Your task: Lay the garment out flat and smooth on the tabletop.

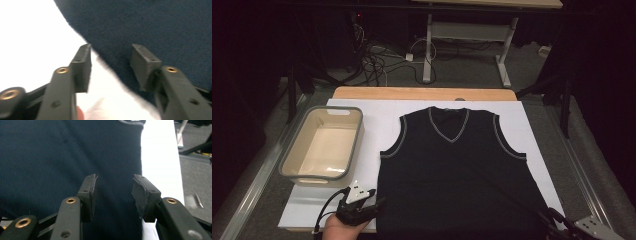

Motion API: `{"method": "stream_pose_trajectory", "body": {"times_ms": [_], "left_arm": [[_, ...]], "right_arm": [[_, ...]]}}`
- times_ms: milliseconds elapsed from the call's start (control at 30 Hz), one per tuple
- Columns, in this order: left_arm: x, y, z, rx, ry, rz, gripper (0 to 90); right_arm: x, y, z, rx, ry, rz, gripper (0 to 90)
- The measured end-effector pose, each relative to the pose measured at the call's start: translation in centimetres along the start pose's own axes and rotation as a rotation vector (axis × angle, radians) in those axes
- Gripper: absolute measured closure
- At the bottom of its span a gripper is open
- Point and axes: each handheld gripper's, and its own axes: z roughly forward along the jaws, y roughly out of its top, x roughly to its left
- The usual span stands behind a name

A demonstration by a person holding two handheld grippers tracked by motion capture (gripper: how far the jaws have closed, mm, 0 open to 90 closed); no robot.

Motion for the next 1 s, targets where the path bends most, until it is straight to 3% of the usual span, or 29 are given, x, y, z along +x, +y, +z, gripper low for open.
{"method": "stream_pose_trajectory", "body": {"times_ms": [67,133,200,267,367,433,500,600,633,667,733,767,833,933,1000], "left_arm": [[-0.1,-0.1,0.3,-0.017,-0.042,0.013,76.8],[-0.5,-0.3,0.2,-0.025,-0.026,0.041,83.8],[-0.3,-0.6,-0.1,-0.039,-0.028,0.045,84.5],[0.4,-1.0,-1.1,-0.068,0.019,0.049,84.7],[2.7,-1.7,-3.7,-0.135,0.050,-0.015,84.7],[3.8,-2.4,-4.1,-0.114,0.062,-0.038,84.6],[4.1,-2.9,-3.7,-0.096,0.029,-0.053,84.3],[3.1,-2.4,-3.2,-0.078,0.028,-0.005,78.9],[2.8,-2.2,-3.2,-0.088,0.033,0.010,68.2],[2.5,-2.0,-3.2,-0.103,0.038,0.013,68.2],[2.0,-1.6,-3.2,-0.116,0.036,0.024,59.2],[1.8,-1.5,-3.2,-0.128,0.033,0.038,58.2],[1.3,-1.1,-3.2,-0.147,0.022,0.062,56.0],[0.3,-0.2,-2.8,-0.161,-0.013,0.086,48.7],[-0.6,0.5,-2.4,-0.177,-0.024,0.133,47.5]], "right_arm": [[0.3,0.7,0.8,-0.004,0.011,-0.012,55.8],[0.6,1.1,1.5,-0.003,0.023,-0.023,55.6],[1.1,1.5,2.3,0.002,0.043,-0.040,55.4],[1.7,2.1,3.0,0.011,0.061,-0.058,54.7],[1.8,2.3,3.1,0.008,0.056,-0.063,53.5],[1.4,2.1,2.9,0.013,0.042,-0.047,50.6],[0.7,1.5,3.0,0.040,0.025,-0.017,46.9],[0.1,0.8,3.1,0.073,0.031,0.023,45.2],[0.3,1.0,3.3,0.075,0.017,0.015,47.5],[0.3,1.0,3.3,0.075,0.017,0.015,47.5],[0.7,1.2,3.7,0.093,0.002,-0.004,55.8],[0.9,1.3,3.8,0.101,-0.018,-0.016,62.3],[1.0,1.3,3.8,0.100,0.032,-0.008,83.2],[1.5,0.9,3.3,0.091,0.038,-0.045,88.2],[1.2,0.5,1.4,0.062,-0.012,-0.048,88.6]]}}
